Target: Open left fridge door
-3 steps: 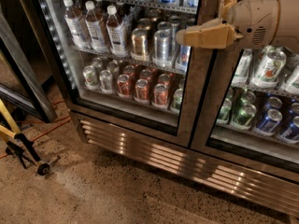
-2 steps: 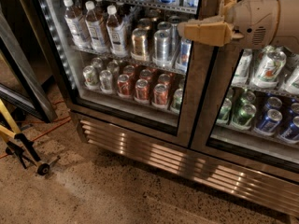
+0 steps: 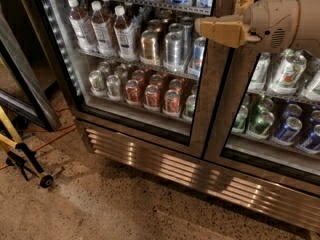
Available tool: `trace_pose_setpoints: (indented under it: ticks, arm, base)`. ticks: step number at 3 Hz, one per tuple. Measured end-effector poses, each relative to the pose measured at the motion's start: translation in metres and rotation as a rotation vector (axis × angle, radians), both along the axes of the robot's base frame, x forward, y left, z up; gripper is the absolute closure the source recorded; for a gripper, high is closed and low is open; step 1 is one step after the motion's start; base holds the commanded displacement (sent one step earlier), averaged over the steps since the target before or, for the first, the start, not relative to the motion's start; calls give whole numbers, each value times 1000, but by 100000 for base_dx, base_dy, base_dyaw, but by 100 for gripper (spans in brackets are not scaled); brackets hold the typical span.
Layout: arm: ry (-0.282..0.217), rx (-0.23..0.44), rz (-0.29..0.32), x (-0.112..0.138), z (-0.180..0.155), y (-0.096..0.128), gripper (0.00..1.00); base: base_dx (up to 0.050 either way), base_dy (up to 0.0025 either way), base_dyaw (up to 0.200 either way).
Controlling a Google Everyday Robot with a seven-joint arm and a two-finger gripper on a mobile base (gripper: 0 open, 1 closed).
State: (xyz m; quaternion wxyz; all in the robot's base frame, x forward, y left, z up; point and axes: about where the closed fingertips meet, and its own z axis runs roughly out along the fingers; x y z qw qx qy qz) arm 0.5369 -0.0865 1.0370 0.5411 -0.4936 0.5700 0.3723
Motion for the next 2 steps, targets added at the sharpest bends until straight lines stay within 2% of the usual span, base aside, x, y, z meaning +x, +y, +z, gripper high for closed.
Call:
trace_pose_setpoints:
  ticks: [2]
  arm:
    - [0, 0, 0, 0, 0, 0, 100]
  base:
    - [-5001, 2, -12]
